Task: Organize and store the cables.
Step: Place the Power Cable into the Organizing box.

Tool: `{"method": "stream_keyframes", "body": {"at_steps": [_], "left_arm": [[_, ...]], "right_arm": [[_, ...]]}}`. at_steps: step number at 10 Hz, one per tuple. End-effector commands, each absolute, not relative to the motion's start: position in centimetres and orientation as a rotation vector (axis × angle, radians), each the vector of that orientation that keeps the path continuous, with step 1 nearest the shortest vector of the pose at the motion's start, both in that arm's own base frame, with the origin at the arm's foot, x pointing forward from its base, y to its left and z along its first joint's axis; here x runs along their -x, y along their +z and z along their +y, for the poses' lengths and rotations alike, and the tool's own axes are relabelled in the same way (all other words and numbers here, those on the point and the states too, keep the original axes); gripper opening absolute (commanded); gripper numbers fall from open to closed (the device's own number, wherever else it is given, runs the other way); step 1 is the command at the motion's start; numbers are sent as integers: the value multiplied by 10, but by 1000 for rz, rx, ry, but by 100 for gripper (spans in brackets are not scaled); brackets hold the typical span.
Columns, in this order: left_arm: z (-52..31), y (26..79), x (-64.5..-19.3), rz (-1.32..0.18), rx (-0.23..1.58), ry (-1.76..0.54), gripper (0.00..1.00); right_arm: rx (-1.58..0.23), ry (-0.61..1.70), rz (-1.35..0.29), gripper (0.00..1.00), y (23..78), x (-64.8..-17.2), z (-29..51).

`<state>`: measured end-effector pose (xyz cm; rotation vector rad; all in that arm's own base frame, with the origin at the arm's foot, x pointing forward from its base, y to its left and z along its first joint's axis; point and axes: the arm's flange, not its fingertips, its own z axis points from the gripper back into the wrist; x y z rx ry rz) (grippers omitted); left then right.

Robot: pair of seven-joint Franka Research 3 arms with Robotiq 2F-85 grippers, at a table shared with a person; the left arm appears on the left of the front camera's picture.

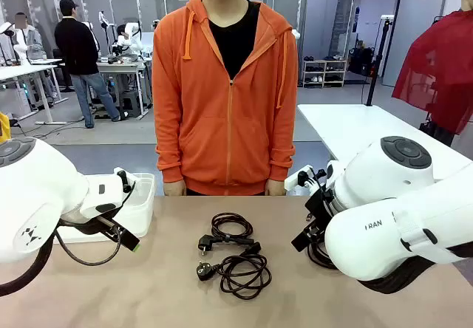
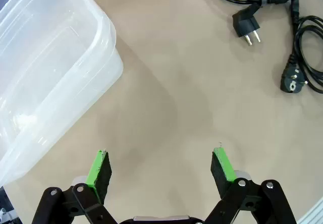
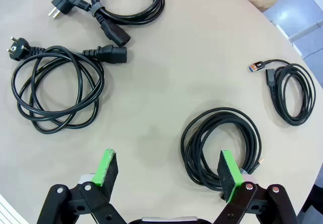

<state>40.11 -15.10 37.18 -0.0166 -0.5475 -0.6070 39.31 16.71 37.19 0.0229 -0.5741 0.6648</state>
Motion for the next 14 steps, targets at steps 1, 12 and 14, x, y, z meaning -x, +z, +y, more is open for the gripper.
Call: {"method": "stream_keyframes", "body": {"at_steps": [1,12,14], "left_arm": [[-151,372,-401,-548,17,-607,100],[-151,372,-401,-548,17,-607,100],[-151,372,-401,-548,17,-607,100]], "right_arm": [[-23,665,-574,100,372,-393,167],[-23,665,-574,100,372,-393,167],[-23,665,-574,100,372,-393,167]]}}
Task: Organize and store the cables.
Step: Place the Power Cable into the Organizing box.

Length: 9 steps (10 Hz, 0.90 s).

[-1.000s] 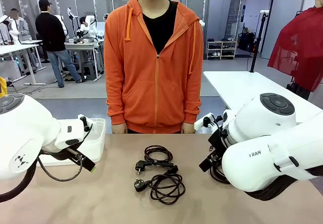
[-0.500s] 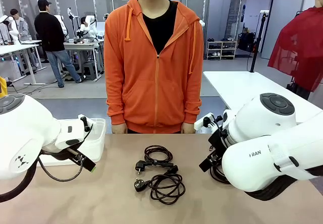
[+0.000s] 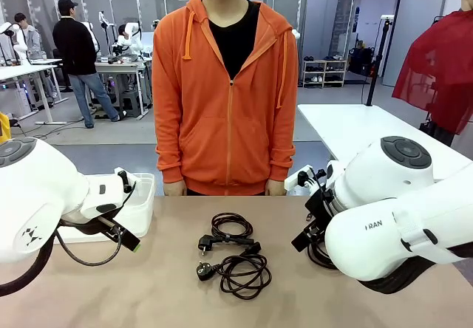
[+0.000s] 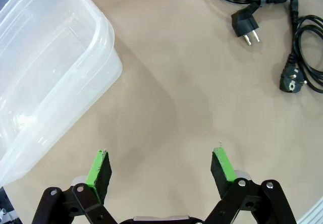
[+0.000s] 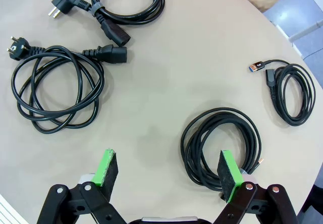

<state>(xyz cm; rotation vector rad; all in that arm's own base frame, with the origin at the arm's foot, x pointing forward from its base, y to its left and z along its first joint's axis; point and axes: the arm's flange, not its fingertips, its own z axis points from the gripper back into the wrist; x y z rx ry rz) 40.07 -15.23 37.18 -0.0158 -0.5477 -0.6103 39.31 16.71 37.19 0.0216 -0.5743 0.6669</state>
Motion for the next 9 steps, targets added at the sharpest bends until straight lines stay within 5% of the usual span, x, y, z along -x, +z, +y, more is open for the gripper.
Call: {"method": "stream_keyframes", "body": {"at_steps": [1,3,9], "left_arm": [[-151,372,-401,-548,17,-607,100],[-152,372,-401,-548,16,-610,100],[-85,489,-427,-515,244,-827,100]], "right_arm": [[-23,665,-574,100,372,-393,167],[-33,680,-585,100,385,-395,163],[-181,864,-536,100,491,-403,115]]}}
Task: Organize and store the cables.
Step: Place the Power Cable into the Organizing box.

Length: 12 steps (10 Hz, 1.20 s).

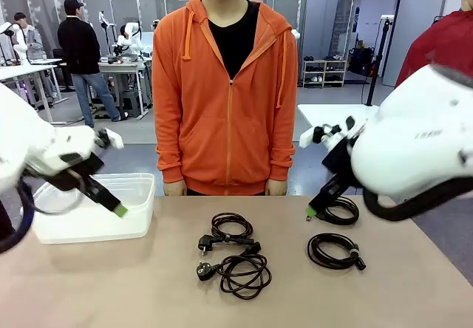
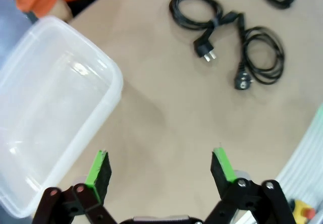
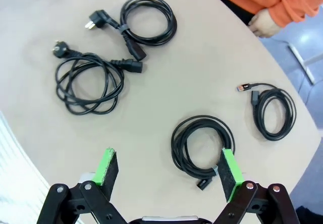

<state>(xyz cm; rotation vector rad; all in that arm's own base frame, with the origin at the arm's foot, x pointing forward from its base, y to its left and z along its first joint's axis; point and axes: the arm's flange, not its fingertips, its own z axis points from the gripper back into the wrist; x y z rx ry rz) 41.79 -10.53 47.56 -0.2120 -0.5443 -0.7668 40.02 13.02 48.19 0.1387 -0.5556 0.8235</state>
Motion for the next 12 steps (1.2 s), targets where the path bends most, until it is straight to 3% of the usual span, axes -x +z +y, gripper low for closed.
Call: {"method": "stream_keyframes", "body": {"at_steps": [1,4,7,12], "left_arm": [[-69,512,-424,-549,262,-872,100],[-25,558,-413,-697,257,-918,100],[2,599,-385,-642,173,-783,100],[19,629,-368,-579,97,-708,100]], "right_arm": [[-206,895,-532,100,511,-399,100],[-296,912,-604,100,556,-381,52],[-284,849,-674,100,596,-345,31],[-289,783,-664,100,612,-342,8]]}}
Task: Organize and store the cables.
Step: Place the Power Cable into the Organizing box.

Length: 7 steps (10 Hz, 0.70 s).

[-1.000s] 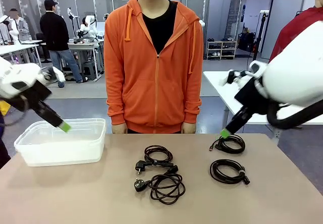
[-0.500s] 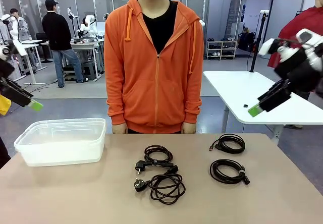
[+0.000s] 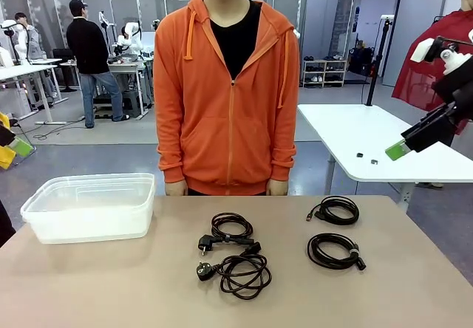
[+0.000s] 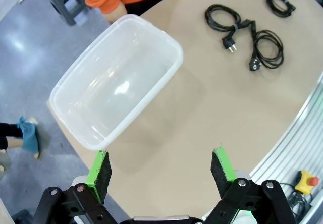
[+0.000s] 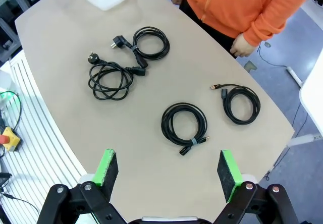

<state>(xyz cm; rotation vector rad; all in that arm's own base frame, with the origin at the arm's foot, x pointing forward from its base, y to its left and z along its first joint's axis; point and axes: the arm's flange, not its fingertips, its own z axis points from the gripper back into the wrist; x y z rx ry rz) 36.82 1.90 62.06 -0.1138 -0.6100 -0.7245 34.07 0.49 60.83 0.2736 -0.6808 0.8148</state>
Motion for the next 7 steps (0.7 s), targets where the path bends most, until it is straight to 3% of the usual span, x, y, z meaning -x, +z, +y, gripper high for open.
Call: {"method": "stream_keyframes", "body": {"at_steps": [1,7], "left_arm": [[20,633,-368,-589,94,-696,100],[21,627,-368,-611,101,-707,100]], "right_arm": [[-287,776,-668,100,612,-344,6],[-273,801,-676,100,607,-342,2]]}}
